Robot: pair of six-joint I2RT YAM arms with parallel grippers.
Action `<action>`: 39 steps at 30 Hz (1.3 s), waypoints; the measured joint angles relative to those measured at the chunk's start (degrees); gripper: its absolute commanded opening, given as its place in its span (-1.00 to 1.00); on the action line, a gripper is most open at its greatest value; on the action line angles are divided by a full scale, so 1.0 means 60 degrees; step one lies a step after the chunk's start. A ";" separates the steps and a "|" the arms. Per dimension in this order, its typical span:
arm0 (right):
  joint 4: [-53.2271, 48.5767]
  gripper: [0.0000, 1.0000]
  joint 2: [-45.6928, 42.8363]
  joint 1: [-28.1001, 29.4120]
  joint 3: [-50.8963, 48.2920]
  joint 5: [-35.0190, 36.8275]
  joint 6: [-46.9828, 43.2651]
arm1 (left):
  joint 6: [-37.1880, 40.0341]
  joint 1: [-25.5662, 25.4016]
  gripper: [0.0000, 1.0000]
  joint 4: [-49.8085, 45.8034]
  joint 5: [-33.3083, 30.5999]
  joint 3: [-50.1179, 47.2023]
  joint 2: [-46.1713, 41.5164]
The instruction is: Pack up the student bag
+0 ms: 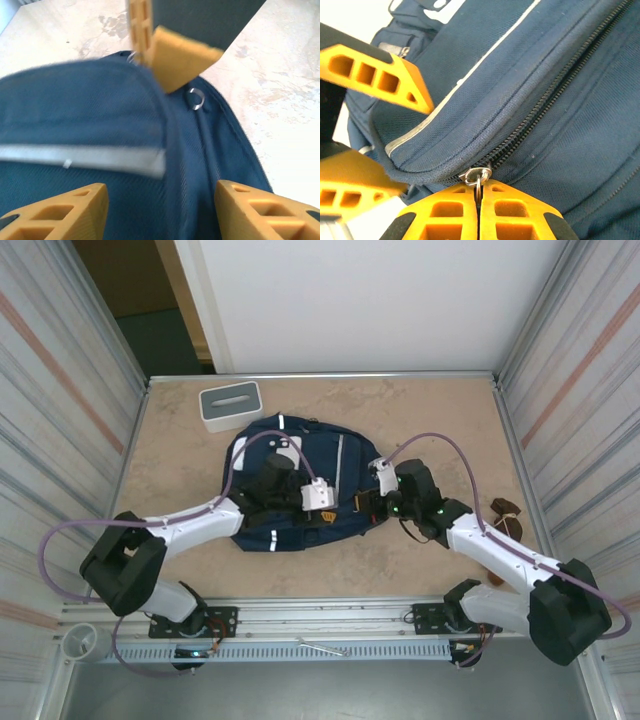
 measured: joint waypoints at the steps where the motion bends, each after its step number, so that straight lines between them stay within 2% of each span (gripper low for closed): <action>1: 0.0000 -1.00 0.0000 0.0102 0.0025 0.0000 0.0000 | 0.0036 -0.0164 0.16 -0.0015 -0.0168 0.0084 0.0011; 2: -0.0022 -1.00 0.0000 0.0193 0.0055 0.0007 -0.0004 | 0.0073 -0.0321 0.08 -0.0036 -0.0372 0.0182 0.0022; 6: -0.0117 -1.00 0.0000 0.0335 0.0098 0.0033 -0.0022 | 0.0248 -0.0455 -0.46 -0.0069 -0.0892 0.0361 0.0106; 8: -0.0146 -1.00 0.0000 0.0310 0.0098 0.0033 -0.0113 | 0.0335 -0.0452 -0.61 -0.0087 -0.0976 0.0368 0.0131; 10: -0.0240 -1.00 0.0000 0.0135 0.0098 -0.0076 -0.0211 | 0.0404 -0.0426 -0.68 -0.0098 -0.0965 0.0368 0.0131; 14: -0.0390 -1.00 0.0062 -0.0554 0.0182 -0.1002 -0.0379 | 0.0433 -0.0087 -0.70 0.0015 -0.0197 0.0317 0.0069; 19: -0.1027 -1.00 0.0878 -0.1290 0.1107 -0.2004 -0.0474 | 0.0382 0.0594 -0.69 0.0036 0.1027 0.0044 -0.0317; 23: -0.1439 -1.00 0.1636 -0.1450 0.1698 -0.2127 -0.0455 | 0.0372 0.1067 -0.68 0.0273 0.1723 -0.0379 -0.0514; 28: -0.1781 -1.00 0.2178 -0.1690 0.2047 -0.2193 -0.0455 | 0.0342 0.1297 -0.65 0.0455 0.2106 -0.0590 -0.0514; 34: -0.2124 -1.00 0.2029 -0.1861 0.2073 -0.2226 -0.0495 | 0.0208 0.1311 -0.64 0.0521 0.2364 -0.0605 -0.0510; 39: -0.2397 -1.00 0.0994 -0.2033 0.1781 -0.2248 -0.0648 | 0.0208 0.1144 -0.64 0.0535 0.2688 -0.0372 -0.0299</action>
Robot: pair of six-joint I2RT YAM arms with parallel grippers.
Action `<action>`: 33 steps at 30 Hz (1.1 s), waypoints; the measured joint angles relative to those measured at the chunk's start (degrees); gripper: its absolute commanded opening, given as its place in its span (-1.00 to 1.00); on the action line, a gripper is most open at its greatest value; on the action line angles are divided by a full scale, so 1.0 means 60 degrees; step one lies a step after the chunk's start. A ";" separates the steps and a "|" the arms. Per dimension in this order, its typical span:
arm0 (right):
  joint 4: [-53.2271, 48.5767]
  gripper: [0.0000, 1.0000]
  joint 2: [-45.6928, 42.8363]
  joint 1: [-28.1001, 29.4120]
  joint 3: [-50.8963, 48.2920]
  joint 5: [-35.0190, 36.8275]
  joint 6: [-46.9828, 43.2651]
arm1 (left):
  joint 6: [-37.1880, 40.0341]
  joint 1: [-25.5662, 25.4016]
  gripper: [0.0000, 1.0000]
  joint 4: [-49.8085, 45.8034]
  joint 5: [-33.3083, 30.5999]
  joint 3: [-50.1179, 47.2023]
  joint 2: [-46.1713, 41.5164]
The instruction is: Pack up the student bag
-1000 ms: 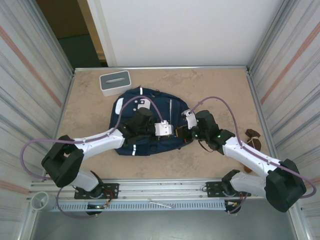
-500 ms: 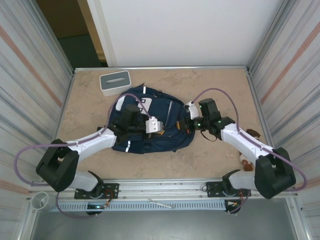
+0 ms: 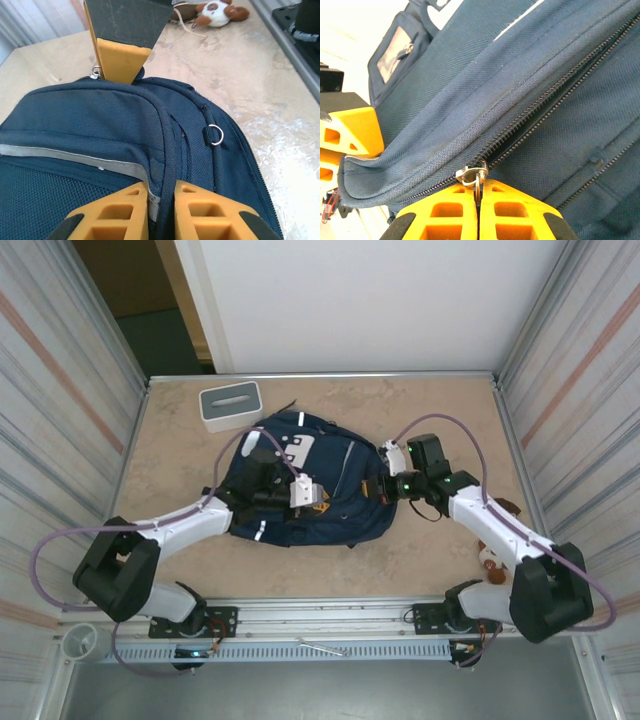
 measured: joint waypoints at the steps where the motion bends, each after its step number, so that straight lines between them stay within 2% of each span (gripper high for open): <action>1: -0.0091 -1.00 -0.0229 -0.0066 -0.0102 0.0000 -0.0007 | 0.0004 -0.0055 -0.64 -0.0033 0.0076 0.0142 0.0135; 9: -0.0007 -1.00 -0.1184 -0.0047 -0.0812 0.0157 0.0164 | 0.0182 0.0073 -0.61 -0.0368 0.0255 0.0801 0.0750; 10: 0.0073 -1.00 -0.1184 0.0113 -0.0823 0.0244 0.0229 | 0.0182 0.0178 -0.54 -0.0386 0.0211 0.0801 0.0754; 13: 0.0382 -1.00 -0.1144 0.0750 -0.0823 0.0586 0.0372 | 0.0149 0.0535 -0.04 -0.0375 -0.0229 0.0754 0.0696; 18: 0.0703 -1.00 -0.0659 0.1523 -0.0809 0.0747 0.0550 | 0.0087 0.0707 0.27 -0.0528 -0.1224 0.0200 -0.0164; 21: 0.0761 -1.00 -0.0448 0.1683 -0.0729 0.0739 0.0557 | 0.0076 0.0251 0.37 -0.0583 -0.1563 -0.0157 -0.0918; 26: 0.0958 -1.00 -0.0350 0.1683 -0.0696 0.0699 0.0721 | 0.0182 -0.0998 0.33 -0.0637 -0.2138 -0.0098 -0.1184; 33: 0.1060 -1.00 -0.0310 0.1818 -0.0696 0.0725 0.0816 | 0.0277 -0.1271 -0.19 -0.1067 -0.2823 0.0845 0.0321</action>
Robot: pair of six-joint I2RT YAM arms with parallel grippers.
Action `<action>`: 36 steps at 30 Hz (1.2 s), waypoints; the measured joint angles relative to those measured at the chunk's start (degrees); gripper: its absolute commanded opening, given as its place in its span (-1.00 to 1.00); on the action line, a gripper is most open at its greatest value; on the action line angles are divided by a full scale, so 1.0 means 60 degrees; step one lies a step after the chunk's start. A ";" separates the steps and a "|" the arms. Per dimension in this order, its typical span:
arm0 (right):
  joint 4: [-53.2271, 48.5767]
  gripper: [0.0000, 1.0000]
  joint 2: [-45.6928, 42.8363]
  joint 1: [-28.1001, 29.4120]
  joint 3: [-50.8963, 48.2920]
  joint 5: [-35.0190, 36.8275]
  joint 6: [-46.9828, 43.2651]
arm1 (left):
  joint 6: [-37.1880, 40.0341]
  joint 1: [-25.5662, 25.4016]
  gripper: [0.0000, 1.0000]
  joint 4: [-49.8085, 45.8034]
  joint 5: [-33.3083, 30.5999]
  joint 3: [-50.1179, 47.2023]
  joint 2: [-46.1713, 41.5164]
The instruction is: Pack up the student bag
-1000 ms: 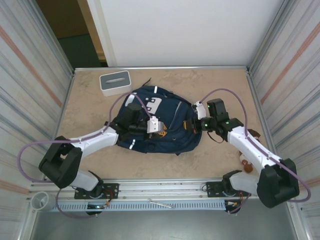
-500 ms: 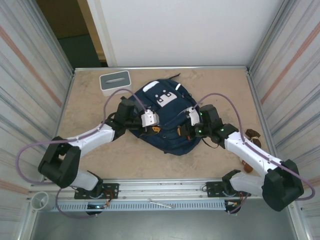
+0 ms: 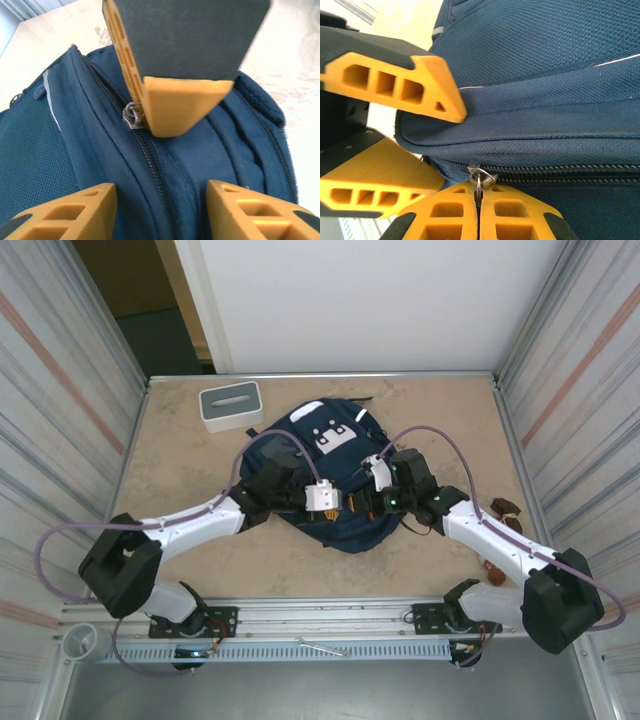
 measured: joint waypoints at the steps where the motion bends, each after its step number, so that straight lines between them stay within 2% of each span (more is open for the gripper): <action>1: 0.0000 -1.00 0.0000 -0.0004 0.0000 0.0025 -0.0004 | -0.0004 -0.0004 -0.26 0.0000 -0.0025 0.0040 0.0051; 4: 0.0000 -1.00 0.0000 -0.0036 0.0000 0.0025 -0.0015 | -0.0025 0.0000 -0.57 0.0000 -0.0011 0.0051 0.0062; 7: -0.0102 -1.00 -0.0011 -0.0288 -0.0018 -0.0025 -0.0076 | -0.0091 0.0142 -0.70 0.0087 0.0146 0.0055 0.0058; 14: -0.0397 -1.00 -0.0025 -0.1719 -0.0022 -0.0270 -0.0109 | -0.0452 0.1024 -0.77 0.0980 0.1286 -0.0601 -0.0361; 17: -0.0441 -1.00 0.0149 -0.1920 0.0000 -0.0273 -0.0084 | -0.0605 0.1370 -0.76 0.1308 0.1647 -0.1060 -0.0583; 19: -0.0430 -1.00 0.0266 -0.1891 0.0000 -0.0328 -0.0080 | -0.0645 0.1479 -0.68 0.1341 0.1723 -0.1169 -0.0623; 23: -0.0390 -1.00 0.0313 -0.1661 0.0011 -0.0302 -0.0069 | -0.0896 0.1523 0.02 0.1173 0.1603 -0.1184 -0.0718; 26: -0.0321 -1.00 0.0302 -0.1395 0.0044 -0.0295 0.0000 | -0.0929 0.1264 0.23 0.0947 0.1100 -0.1144 -0.0922; 29: -0.0171 -1.00 0.0240 -0.1184 0.0055 -0.0299 0.0171 | -0.0867 0.0594 0.28 0.0608 0.0543 -0.0860 -0.0940; 32: -0.0066 -1.00 0.0131 -0.0951 0.0055 -0.0302 0.0248 | -0.0841 0.0022 0.25 0.0284 0.0044 -0.0328 -0.0699; 34: -0.0058 -1.00 0.0080 -0.0780 0.0058 -0.0313 0.0288 | -0.0834 -0.0153 0.11 0.0204 -0.0251 0.0022 -0.0426; 36: -0.0062 -1.00 0.0058 -0.0619 0.0058 -0.0375 0.0324 | -0.0798 -0.0193 -0.14 0.0146 -0.0506 0.0251 -0.0171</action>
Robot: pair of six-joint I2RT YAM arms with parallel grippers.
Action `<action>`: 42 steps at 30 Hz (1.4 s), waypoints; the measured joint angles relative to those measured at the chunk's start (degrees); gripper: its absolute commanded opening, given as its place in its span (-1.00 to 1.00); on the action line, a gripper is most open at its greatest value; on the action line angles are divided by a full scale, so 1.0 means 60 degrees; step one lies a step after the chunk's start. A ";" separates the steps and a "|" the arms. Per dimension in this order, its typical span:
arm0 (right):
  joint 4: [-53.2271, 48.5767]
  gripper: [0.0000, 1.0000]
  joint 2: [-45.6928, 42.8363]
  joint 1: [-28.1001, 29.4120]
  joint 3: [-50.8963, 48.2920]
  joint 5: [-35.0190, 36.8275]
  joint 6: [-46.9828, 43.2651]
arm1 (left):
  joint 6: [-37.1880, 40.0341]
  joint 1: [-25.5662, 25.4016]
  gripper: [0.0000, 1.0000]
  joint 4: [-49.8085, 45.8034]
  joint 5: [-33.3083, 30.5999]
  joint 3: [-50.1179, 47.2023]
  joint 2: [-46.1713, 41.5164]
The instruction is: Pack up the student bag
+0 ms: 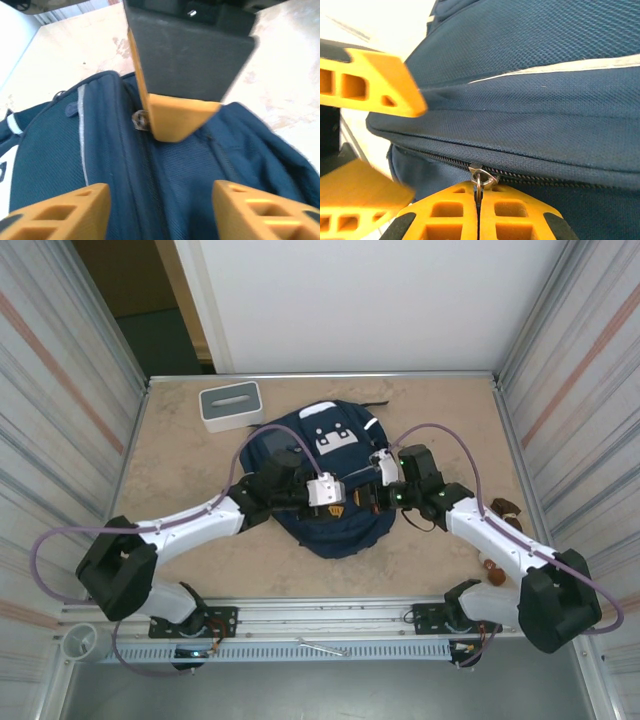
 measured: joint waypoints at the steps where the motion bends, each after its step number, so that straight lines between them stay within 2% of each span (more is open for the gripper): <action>1: -0.0004 -1.00 -0.0015 0.0055 0.0000 -0.0047 0.0004 | 0.0004 0.0000 -0.27 -0.0044 -0.0120 0.0058 0.0087; 4: -0.0080 -1.00 -0.0098 0.0047 -0.0004 -0.0091 -0.0025 | 0.0062 0.0062 -0.58 -0.0208 -0.0306 0.0062 0.0149; 8: -0.0175 -1.00 -0.0277 -0.0219 -0.0025 -0.0219 -0.0193 | 0.0095 0.0291 -0.79 -0.0175 0.0022 -0.0015 -0.0025; 15: -0.0612 -1.00 -0.0368 -0.1344 -0.0025 -0.0262 -0.0200 | -0.0113 0.1617 -0.84 0.0586 0.1756 -0.1486 -0.1308; 18: -0.0597 -1.00 -0.0368 -0.1275 -0.0025 -0.0372 -0.0197 | -0.0240 0.1832 -0.81 0.0882 0.2204 -0.1829 -0.1468; 21: -0.0535 -1.00 -0.0397 -0.1118 -0.0025 -0.0321 -0.0197 | -0.0299 0.1883 -0.68 0.0907 0.2251 -0.1829 -0.1406; 25: -0.0390 -1.00 -0.0565 -0.0634 -0.0036 -0.0091 -0.0193 | -0.0455 0.1883 -0.12 0.0856 0.1705 -0.1818 -0.1286; 28: -0.0204 -1.00 -0.0641 -0.0164 -0.0040 0.0106 -0.0182 | -0.0608 0.1836 0.16 0.0346 0.1147 -0.1647 -0.1297; 31: -0.0018 -1.00 -0.0641 0.0361 -0.0040 0.0189 -0.0164 | -0.0506 0.1490 0.33 -0.0091 0.0572 -0.1541 -0.1559; 33: 0.0073 -1.00 -0.0637 0.0747 -0.0040 0.0160 -0.0164 | -0.0433 0.1111 0.35 -0.0182 0.0375 -0.1530 -0.1800; 36: 0.0146 -1.00 -0.0583 0.1304 0.0004 0.0098 -0.0168 | -0.0251 0.0725 0.29 -0.0368 0.0335 -0.1421 -0.1982; 38: 0.0146 -1.00 -0.0484 0.1526 0.0109 0.0066 -0.0168 | -0.0149 0.0685 0.17 -0.0474 0.0335 -0.1319 -0.1953; 42: 0.0160 -1.00 -0.0335 0.1617 0.0197 0.0073 -0.0189 | 0.0029 0.0681 -0.30 -0.0831 0.0448 -0.1133 -0.1730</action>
